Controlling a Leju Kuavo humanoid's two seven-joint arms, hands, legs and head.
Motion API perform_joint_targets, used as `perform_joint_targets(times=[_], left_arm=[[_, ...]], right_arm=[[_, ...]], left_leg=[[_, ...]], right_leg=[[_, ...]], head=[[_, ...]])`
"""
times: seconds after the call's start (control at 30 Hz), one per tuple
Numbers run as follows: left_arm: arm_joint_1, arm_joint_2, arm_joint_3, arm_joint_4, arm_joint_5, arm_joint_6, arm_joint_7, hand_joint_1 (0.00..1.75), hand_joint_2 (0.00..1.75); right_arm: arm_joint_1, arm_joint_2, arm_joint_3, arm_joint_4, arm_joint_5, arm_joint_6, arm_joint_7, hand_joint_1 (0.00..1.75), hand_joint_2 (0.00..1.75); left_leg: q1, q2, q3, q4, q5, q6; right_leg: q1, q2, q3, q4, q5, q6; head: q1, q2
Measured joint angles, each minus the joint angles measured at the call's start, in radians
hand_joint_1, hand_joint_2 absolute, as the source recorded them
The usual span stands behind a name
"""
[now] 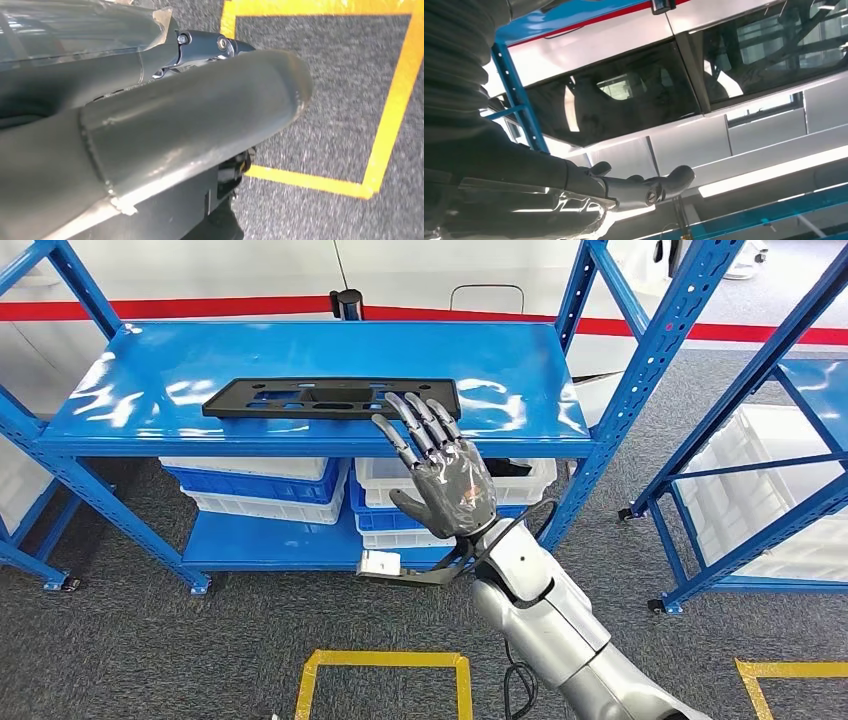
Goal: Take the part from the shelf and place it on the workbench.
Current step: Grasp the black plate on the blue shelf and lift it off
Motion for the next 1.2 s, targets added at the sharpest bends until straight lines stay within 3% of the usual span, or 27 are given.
perform_joint_targets(times=[0.2, 0.33, 0.7, 1.07, 1.2], left_arm=[[-0.009, 0.000, -0.011, 0.000, -0.004, -0.068, -0.008, 0.00, 0.00], [-0.013, 0.000, -0.018, 0.000, -0.005, -0.092, -0.012, 0.00, 0.00], [-0.018, 0.000, -0.025, 0.000, -0.016, -0.105, -0.002, 0.00, 0.00], [-0.033, 0.000, -0.044, 0.000, -0.030, -0.116, -0.005, 0.00, 0.00], [-0.045, -0.001, -0.047, 0.002, -0.032, -0.117, 0.044, 0.00, 0.00]], right_arm=[[-0.132, 0.101, 0.043, 0.198, 0.047, 0.028, 0.052, 0.00, 1.75], [-0.176, 0.140, 0.059, 0.276, 0.063, 0.035, 0.072, 0.00, 1.75], [-0.228, 0.195, 0.057, 0.384, 0.067, 0.084, 0.120, 0.00, 1.75], [-0.253, 0.219, 0.030, 0.449, 0.074, 0.091, 0.116, 0.00, 1.75], [-0.253, 0.225, 0.027, 0.470, 0.075, 0.102, 0.112, 0.00, 1.75]], left_leg=[[0.000, 0.001, 0.000, 0.000, 0.000, 0.000], [0.000, 0.000, 0.000, 0.000, 0.001, 0.000], [0.000, 0.000, 0.000, 0.000, 0.001, -0.001], [0.000, 0.000, 0.000, 0.000, 0.001, -0.001], [0.000, 0.000, 0.000, 0.001, 0.001, -0.001]], right_leg=[[0.000, 0.000, -0.002, 0.001, 0.000, 0.000], [0.000, 0.000, -0.002, 0.002, 0.000, 0.000], [0.000, 0.000, -0.002, 0.002, 0.000, 0.000], [0.000, 0.000, -0.002, 0.002, 0.000, 0.000], [0.000, 0.000, -0.002, 0.002, 0.000, 0.000]], head=[[0.000, 0.000], [0.000, 0.000], [0.000, 0.000], [0.000, 0.000], [0.000, 0.000]])
